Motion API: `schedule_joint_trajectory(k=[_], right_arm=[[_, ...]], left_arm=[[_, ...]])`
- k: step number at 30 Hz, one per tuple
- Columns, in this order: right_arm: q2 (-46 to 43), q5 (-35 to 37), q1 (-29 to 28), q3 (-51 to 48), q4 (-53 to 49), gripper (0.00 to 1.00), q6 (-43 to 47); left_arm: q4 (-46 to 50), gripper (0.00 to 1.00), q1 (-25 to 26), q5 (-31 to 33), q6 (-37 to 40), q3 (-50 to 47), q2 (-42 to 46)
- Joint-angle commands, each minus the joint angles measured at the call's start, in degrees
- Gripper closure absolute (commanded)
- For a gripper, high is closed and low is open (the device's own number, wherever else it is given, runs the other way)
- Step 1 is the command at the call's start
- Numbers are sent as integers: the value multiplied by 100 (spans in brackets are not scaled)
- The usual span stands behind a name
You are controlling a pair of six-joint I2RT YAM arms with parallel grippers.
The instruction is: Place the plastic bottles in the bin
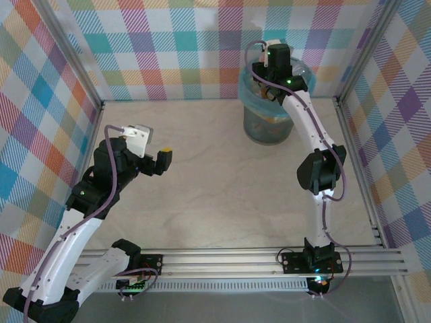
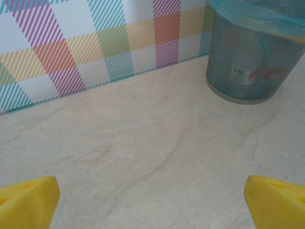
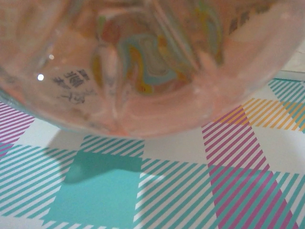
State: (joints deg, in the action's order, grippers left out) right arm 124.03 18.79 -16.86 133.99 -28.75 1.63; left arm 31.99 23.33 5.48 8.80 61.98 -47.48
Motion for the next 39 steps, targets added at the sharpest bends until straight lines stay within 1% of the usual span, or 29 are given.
schedule_joint_trajectory(k=[1, 5, 10, 14, 17, 22, 24, 26, 29, 32, 36, 39], right_arm=[[-159, -156, 54, 83, -551, 32, -333], [-152, -232, 85, 118, -622, 32, -514], [-89, -389, 126, 141, -666, 32, -771], [80, -488, 157, 551, -917, 31, -891], [36, -514, 157, 798, -1222, 24, -1017], [-565, -430, 157, 470, -1316, 11, -1143], [-810, -402, 150, 351, -1361, 9, -1186], [-1034, -402, 131, 178, -1379, 9, -1231], [-1311, -304, 48, -36, -1247, 14, -1173], [-1351, -132, -30, -15, -1157, 18, -1062], [-1009, -151, -39, 278, -809, 22, -940], [-354, -299, -41, 903, -634, 31, -733]], left_arm=[[-41, 1, -57, 215, -222, -177, 117], [-100, 0, -57, 467, -339, -288, 108], [-131, 0, -57, 559, -370, -354, 108], [-149, 0, -57, 560, -372, -373, 117], [-156, 0, -57, 603, -352, -352, 101], [-201, 0, -57, 703, -285, -350, 75], [-233, 0, -57, 789, -241, -326, 42], [-315, 0, -66, 823, -246, -352, 50], [-455, 0, -79, 864, -290, -441, 81], [-465, 0, -74, 859, -343, -496, 73], [-451, 0, -83, 917, -335, -520, 20], [-482, 0, -90, 962, -344, -577, 36]])
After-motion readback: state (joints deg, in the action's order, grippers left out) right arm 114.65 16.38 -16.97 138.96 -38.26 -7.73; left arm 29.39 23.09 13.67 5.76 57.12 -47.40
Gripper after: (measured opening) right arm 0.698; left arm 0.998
